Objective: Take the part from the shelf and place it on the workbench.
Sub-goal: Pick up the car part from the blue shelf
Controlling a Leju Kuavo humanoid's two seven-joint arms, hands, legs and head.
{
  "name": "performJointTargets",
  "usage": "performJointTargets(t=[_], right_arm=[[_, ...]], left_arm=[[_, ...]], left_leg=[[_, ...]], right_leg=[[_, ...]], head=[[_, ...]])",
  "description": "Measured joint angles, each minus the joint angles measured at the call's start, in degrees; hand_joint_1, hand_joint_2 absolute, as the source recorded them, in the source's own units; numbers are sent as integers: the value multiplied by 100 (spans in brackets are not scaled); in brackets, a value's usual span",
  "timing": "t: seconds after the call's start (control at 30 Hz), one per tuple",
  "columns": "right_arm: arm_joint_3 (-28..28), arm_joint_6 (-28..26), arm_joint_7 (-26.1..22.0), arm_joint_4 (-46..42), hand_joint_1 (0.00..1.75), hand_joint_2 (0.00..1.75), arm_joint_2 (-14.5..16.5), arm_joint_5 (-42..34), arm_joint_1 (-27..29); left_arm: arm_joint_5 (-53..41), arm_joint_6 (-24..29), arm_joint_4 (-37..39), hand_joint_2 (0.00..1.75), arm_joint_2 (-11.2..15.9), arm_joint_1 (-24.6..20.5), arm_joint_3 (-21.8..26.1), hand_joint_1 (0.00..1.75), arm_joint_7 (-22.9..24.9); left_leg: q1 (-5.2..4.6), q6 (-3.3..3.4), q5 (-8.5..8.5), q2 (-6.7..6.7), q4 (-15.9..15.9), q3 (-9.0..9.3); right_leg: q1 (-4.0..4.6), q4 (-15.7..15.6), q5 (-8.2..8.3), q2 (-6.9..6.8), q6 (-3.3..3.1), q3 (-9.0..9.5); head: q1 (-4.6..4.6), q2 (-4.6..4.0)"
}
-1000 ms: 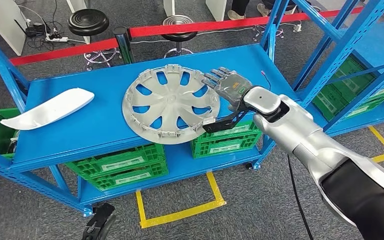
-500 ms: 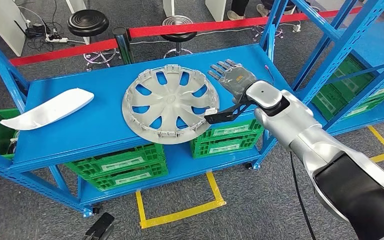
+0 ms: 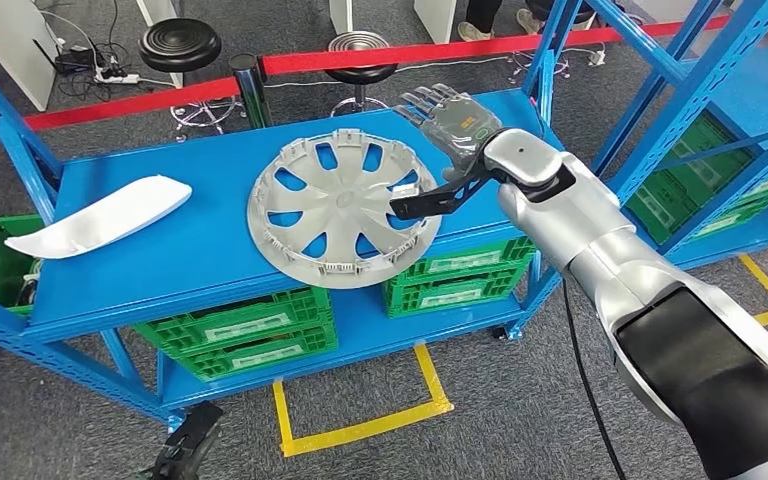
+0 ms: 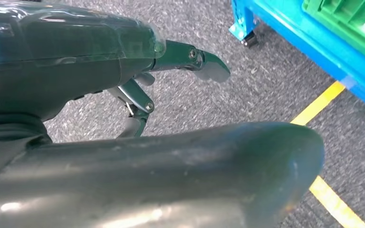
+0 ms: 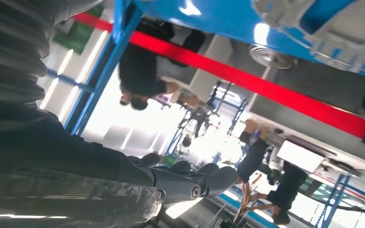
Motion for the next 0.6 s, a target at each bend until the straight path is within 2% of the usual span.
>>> performJointTargets(t=[0.27, 0.4, 0.6], right_arm=[[-237, 865, -432, 14, 0, 175, 388, -1007, 204], [-308, 955, -483, 30, 0, 175, 539, -1148, 326], [-330, 1569, -485, 71, 0, 175, 734, -1605, 458]], left_arm=[[-261, 7, -1, 0, -81, -116, 153, 0, 36], [-295, 6, 3, 0, -113, -115, 238, 0, -8], [-332, -12, 4, 0, -165, -106, 314, 0, -38]], left_leg=[[0, 0, 0, 4, 0, 2], [1, 0, 0, 1, 0, 2], [1, 0, 0, 11, -1, 3]], right_leg=[[0, -1, 0, 2, 0, 2], [1, 0, -1, -2, -2, 2], [0, -1, -4, 3, -6, 4]], head=[[1, 0], [-7, 0], [3, 1]])
